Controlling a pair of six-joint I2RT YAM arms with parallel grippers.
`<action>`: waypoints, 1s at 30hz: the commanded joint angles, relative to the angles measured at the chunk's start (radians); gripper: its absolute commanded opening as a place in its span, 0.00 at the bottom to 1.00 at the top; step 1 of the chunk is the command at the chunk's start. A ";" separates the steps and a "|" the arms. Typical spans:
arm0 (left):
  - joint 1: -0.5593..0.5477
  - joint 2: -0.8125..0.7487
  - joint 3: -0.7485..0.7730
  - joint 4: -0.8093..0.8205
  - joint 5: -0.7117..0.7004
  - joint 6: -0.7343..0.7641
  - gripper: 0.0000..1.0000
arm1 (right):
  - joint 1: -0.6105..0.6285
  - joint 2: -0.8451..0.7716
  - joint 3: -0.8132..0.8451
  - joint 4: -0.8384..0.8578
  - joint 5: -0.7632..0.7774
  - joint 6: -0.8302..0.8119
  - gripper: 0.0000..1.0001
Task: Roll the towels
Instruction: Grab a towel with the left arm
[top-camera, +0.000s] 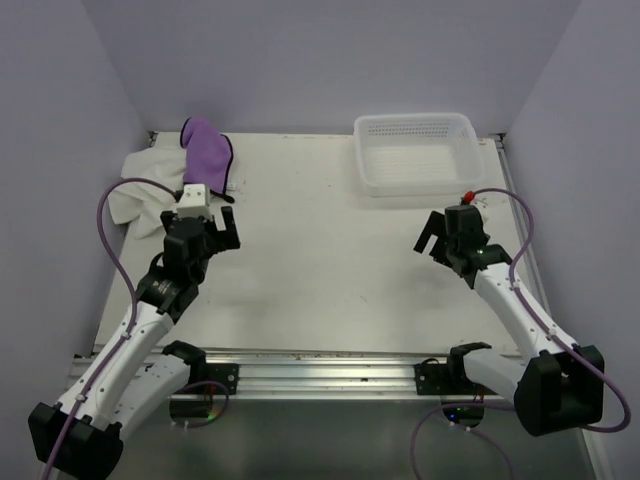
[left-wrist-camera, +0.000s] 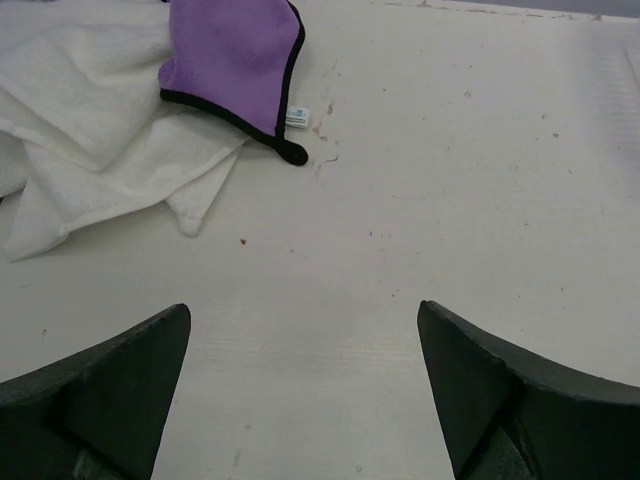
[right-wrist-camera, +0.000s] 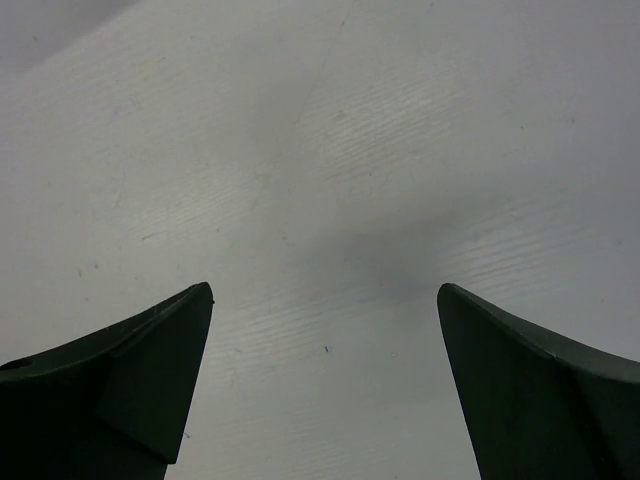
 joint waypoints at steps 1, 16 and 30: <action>0.012 -0.002 0.041 0.008 0.006 0.014 1.00 | 0.001 -0.060 -0.007 0.070 -0.032 -0.008 0.99; 0.029 0.169 0.194 -0.064 -0.076 -0.026 1.00 | 0.001 -0.077 -0.028 0.074 -0.182 -0.076 0.99; 0.262 0.847 0.830 -0.260 0.015 -0.072 0.99 | 0.003 -0.144 -0.083 0.116 -0.254 -0.077 0.98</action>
